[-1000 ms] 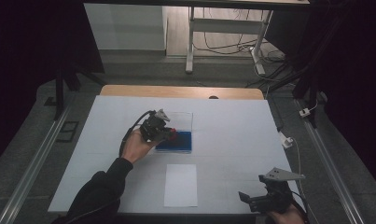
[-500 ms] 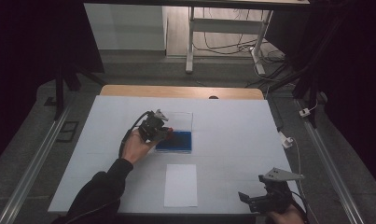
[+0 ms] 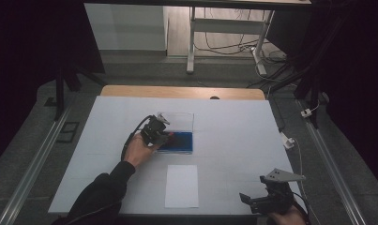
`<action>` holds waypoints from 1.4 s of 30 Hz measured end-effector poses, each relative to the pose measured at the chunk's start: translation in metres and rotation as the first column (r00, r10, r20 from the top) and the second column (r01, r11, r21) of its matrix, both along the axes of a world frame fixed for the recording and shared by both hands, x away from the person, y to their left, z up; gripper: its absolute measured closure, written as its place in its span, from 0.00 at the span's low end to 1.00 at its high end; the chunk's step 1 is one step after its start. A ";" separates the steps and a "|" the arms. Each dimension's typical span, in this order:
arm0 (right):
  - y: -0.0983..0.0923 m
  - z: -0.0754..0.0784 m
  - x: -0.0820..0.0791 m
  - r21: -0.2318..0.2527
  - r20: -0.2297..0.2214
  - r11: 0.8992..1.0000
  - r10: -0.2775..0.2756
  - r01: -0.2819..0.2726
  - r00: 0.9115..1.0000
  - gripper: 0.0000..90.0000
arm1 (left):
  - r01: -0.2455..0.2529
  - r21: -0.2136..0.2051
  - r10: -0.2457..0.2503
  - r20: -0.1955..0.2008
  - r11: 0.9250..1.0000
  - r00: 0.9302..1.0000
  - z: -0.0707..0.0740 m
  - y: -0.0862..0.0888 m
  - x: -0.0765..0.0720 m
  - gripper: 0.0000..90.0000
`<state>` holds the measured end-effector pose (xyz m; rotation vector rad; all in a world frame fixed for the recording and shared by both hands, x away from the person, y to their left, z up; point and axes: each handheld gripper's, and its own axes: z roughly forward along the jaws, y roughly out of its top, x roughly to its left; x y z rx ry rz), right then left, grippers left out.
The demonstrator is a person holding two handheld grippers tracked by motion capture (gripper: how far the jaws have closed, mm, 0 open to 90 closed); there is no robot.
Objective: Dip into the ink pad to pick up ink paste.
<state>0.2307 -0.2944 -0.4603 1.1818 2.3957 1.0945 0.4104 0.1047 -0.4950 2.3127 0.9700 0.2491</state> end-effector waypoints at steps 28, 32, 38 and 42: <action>0.004 -0.001 0.001 -0.021 -0.009 1.000 0.014 -0.015 1.000 0.00 | -0.054 -0.093 0.052 -0.024 0.994 0.998 -0.007 0.008 -0.001 0.89; 0.003 0.000 0.001 -0.021 -0.012 1.000 0.012 -0.012 1.000 0.00 | -0.044 -0.090 0.042 -0.023 0.995 0.999 -0.007 0.008 0.000 0.89; 0.002 -0.001 0.001 -0.020 -0.010 1.000 0.013 -0.013 1.000 0.00 | -0.013 -0.058 0.013 -0.002 0.998 1.000 -0.002 0.006 0.001 0.89; 0.002 -0.001 0.001 -0.013 -0.009 1.000 0.011 -0.011 1.000 0.00 | -0.012 -0.079 0.013 0.015 0.997 1.000 0.006 0.008 0.001 0.89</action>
